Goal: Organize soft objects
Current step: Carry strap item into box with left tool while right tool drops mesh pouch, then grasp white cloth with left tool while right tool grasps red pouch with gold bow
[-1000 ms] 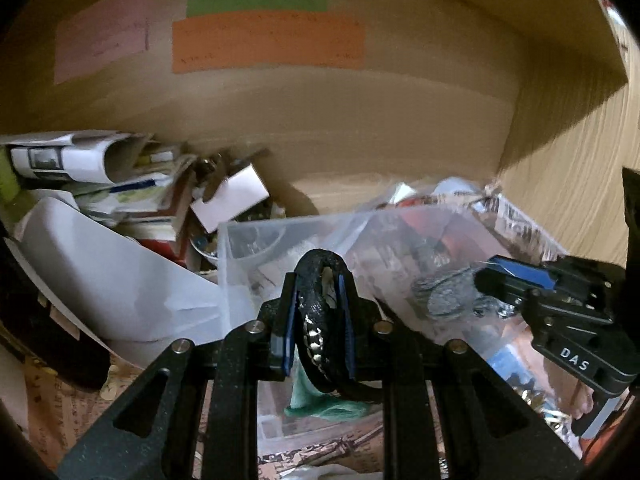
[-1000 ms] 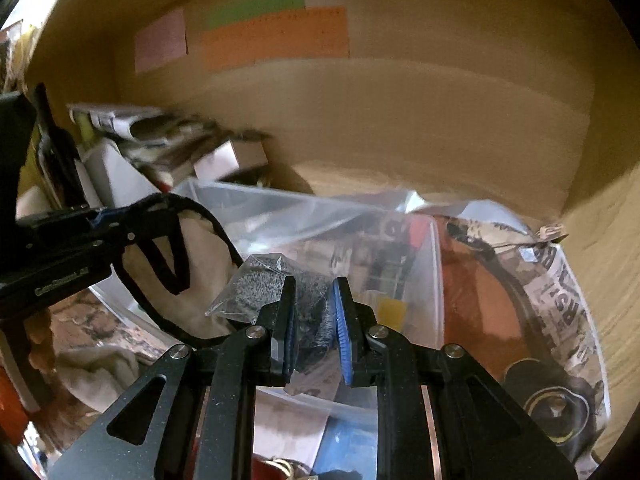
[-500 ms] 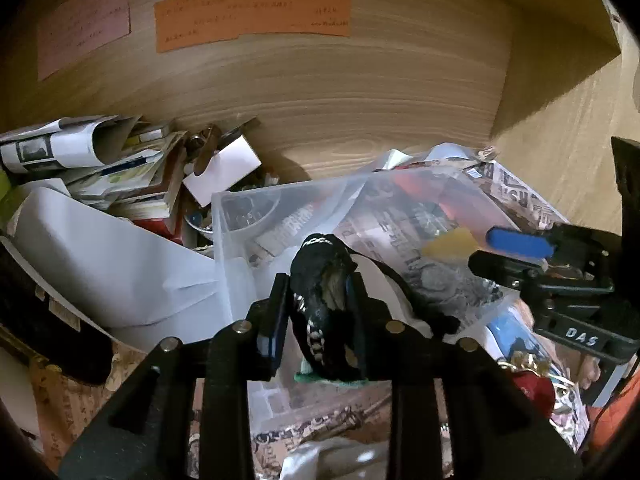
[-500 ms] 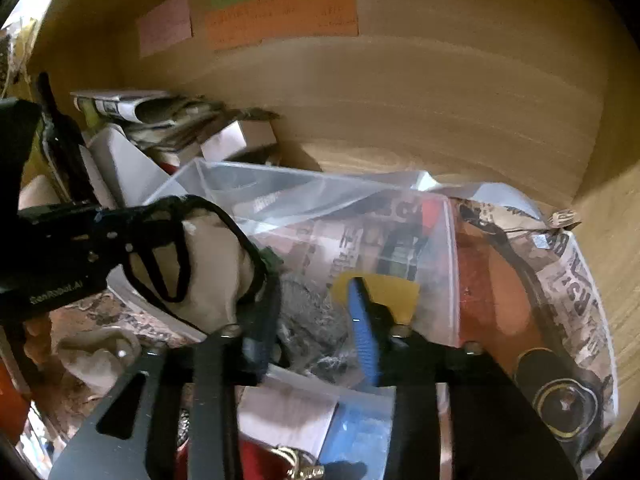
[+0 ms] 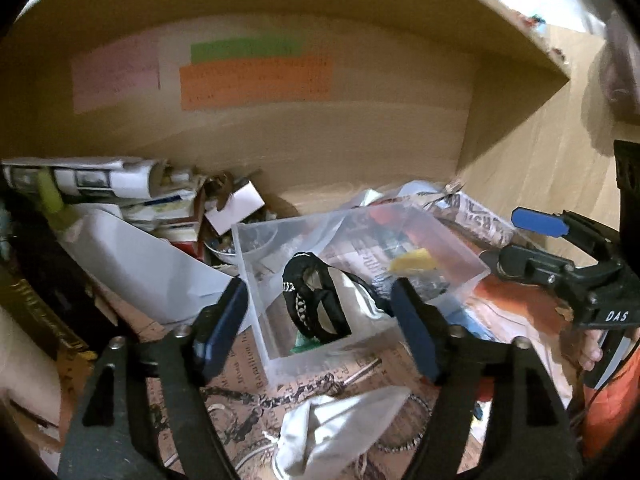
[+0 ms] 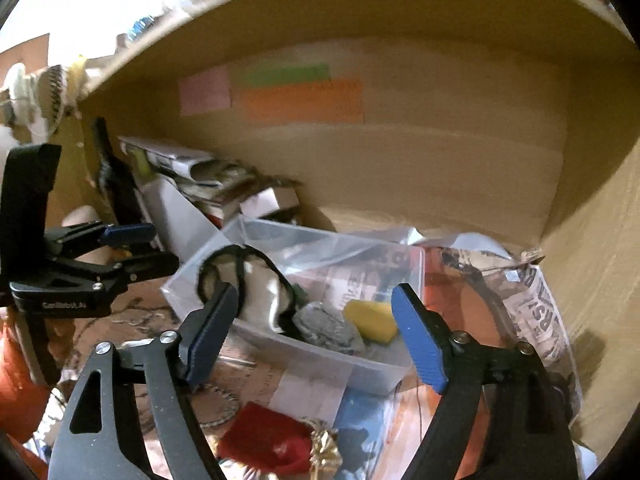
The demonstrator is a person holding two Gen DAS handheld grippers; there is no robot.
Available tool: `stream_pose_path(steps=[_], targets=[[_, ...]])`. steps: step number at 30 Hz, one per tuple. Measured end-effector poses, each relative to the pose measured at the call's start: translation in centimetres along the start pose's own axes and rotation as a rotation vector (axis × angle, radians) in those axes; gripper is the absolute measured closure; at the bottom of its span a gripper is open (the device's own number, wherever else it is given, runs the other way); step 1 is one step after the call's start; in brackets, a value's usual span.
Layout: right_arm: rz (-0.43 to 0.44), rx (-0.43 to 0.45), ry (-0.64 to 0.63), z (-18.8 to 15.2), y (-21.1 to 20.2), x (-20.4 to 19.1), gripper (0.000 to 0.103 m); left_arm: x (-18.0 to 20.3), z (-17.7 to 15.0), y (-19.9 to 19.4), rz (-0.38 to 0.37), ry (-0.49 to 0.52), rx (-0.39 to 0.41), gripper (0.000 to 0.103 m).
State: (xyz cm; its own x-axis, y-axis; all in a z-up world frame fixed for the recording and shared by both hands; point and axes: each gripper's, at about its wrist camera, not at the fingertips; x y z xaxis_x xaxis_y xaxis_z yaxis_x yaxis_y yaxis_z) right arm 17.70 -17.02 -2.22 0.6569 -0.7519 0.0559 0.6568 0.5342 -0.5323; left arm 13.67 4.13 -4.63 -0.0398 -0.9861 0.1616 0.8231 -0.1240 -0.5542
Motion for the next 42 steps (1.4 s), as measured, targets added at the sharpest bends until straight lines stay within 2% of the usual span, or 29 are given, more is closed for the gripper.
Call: stream_pose_path(steps=[2,8,15,22,27,28,31,33,34,35,36,40,42], targets=[[-0.007,0.017,-0.006,-0.1,-0.9,-0.3,0.023,0.0,-0.4,-1.0,-0.002,0.002,0.012,0.015],[-0.023,0.008,-0.008,-1.4,-1.9,-0.8,0.023,0.2,-2.4,-2.5,0.010,0.012,0.017,0.007],[-0.024,-0.089,0.023,-4.4,-0.7,-0.6,0.023,-0.4,-5.4,-1.3,0.024,-0.004,-0.076,0.006],[0.022,-0.228,0.071,-7.8,2.0,0.3,0.023,-1.2,-8.4,0.4,0.025,-0.025,-0.180,0.006],[0.045,-0.304,0.081,-9.2,3.5,0.6,0.024,-1.6,-10.1,1.6,0.049,-0.044,-0.218,0.007],[0.053,-0.316,0.083,-9.4,3.8,0.5,0.027,-1.8,-10.3,1.9,0.051,-0.049,-0.225,0.007],[0.073,-0.362,0.077,-10.0,4.7,0.2,0.044,-2.3,-10.7,2.6,0.037,-0.077,-0.259,0.024],[0.075,-0.370,0.070,-10.3,5.0,0.0,0.046,-2.6,-10.9,3.0,0.022,-0.093,-0.281,0.032],[0.074,-0.367,0.066,-10.3,5.0,-0.1,0.051,-2.7,-11.0,3.1,0.018,-0.098,-0.284,0.037],[0.083,-0.366,0.065,-10.2,5.0,-0.1,0.061,-2.8,-11.0,3.1,0.008,-0.105,-0.287,0.042],[0.091,-0.366,0.065,-10.2,5.0,-0.2,0.062,-2.9,-11.0,3.1,-0.002,-0.111,-0.287,0.044],[0.079,-0.350,0.050,-10.2,5.0,-0.4,0.068,-3.0,-10.8,3.1,-0.020,-0.116,-0.286,0.064],[0.072,-0.339,0.042,-10.2,4.9,-0.6,0.072,-2.9,-10.8,3.0,-0.020,-0.112,-0.283,0.069]])
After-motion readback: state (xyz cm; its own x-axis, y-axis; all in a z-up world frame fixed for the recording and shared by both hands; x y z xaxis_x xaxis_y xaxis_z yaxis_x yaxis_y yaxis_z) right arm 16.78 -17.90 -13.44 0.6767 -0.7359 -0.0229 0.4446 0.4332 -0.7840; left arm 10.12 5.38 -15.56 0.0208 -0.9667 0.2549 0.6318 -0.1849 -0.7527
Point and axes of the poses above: each gripper's, at about its wrist camera, not at the fingertips, and y roughly the way its jaws point, x to its right, z to its top, and after that the axes turned 8 degrees about -y, right-handed
